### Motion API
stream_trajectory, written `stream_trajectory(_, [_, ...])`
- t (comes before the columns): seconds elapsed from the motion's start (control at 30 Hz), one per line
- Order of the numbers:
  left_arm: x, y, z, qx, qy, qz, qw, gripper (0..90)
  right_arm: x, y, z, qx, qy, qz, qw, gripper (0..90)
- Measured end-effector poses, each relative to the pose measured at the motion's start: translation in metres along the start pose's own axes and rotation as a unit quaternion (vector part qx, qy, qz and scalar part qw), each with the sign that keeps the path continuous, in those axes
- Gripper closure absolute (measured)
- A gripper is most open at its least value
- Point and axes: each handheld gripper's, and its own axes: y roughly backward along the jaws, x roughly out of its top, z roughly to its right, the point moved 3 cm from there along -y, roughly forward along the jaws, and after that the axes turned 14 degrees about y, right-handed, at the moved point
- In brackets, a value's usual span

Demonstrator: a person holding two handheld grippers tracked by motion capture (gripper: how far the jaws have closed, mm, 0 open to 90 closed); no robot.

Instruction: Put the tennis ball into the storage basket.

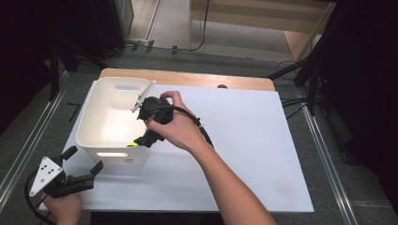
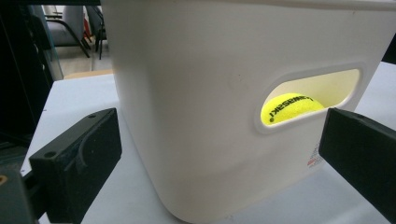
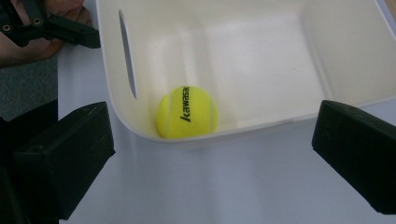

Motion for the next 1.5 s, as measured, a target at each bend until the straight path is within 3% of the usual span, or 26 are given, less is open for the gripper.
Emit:
stream_trajectory(0.23, [0.0,0.0,0.0,0.0,-0.003,-0.003,1.0,0.0,-0.023,0.012,-0.006,-0.014,-0.024,0.015,0.9995,0.0])
stream_trajectory(0.9, [0.0,0.0,0.001,0.002,-0.005,-0.003,1.0,0.0,-0.086,0.021,-0.018,-0.048,-0.066,0.05,0.9955,0.0])
stream_trajectory(1.2, [0.0,0.0,0.001,0.002,-0.007,-0.005,1.0,0.0,-0.113,0.026,-0.028,-0.062,-0.083,0.066,0.9924,0.0])
stream_trajectory(1.5, [-0.001,0.0,0.001,0.001,-0.006,-0.005,1.0,0.0,-0.145,0.032,-0.038,-0.083,-0.109,0.087,0.9867,0.0])
